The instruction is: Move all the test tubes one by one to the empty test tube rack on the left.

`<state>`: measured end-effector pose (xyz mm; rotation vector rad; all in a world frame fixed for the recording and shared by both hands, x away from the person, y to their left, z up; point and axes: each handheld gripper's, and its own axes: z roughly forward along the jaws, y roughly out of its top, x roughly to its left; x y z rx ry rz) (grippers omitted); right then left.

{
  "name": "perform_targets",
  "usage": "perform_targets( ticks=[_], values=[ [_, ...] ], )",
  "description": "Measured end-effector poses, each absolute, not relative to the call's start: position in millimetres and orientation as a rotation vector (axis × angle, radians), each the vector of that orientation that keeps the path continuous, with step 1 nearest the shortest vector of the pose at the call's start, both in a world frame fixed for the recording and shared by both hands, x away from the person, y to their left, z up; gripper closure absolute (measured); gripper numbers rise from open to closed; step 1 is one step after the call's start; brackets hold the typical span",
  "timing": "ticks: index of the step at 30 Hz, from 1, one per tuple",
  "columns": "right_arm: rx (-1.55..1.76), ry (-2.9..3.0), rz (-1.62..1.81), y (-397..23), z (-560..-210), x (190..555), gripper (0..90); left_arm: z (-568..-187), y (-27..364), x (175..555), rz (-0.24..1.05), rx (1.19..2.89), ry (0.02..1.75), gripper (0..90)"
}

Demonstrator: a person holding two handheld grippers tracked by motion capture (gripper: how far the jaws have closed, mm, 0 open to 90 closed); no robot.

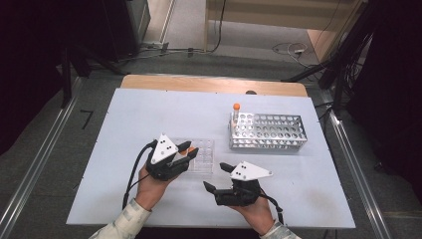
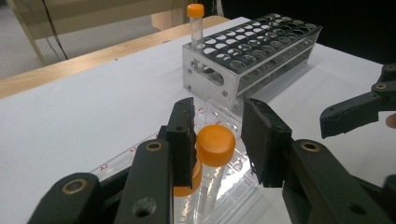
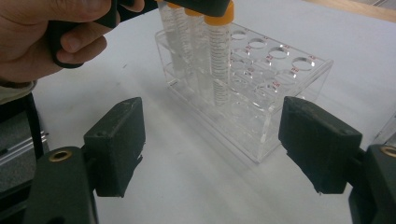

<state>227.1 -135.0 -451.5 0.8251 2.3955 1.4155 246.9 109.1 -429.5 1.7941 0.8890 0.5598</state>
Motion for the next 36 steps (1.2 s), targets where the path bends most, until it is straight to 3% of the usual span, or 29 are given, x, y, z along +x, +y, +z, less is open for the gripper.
perform_targets(
  ticks=[4,20,36],
  values=[
    [0.826,2.39,1.415,-135.5,-451.3,227.7,21.4,-428.2,110.7,246.9,0.541,1.78,0.888,59.2],
    [0.91,2.304,1.379,-145.8,-445.9,243.1,21.6,-423.9,114.8,242.6,0.534,1.753,0.919,26.3],
    [1.093,2.161,1.262,-164.4,-436.5,286.1,22.9,-423.3,130.1,234.0,0.534,1.721,0.957,19.5]
  ],
)
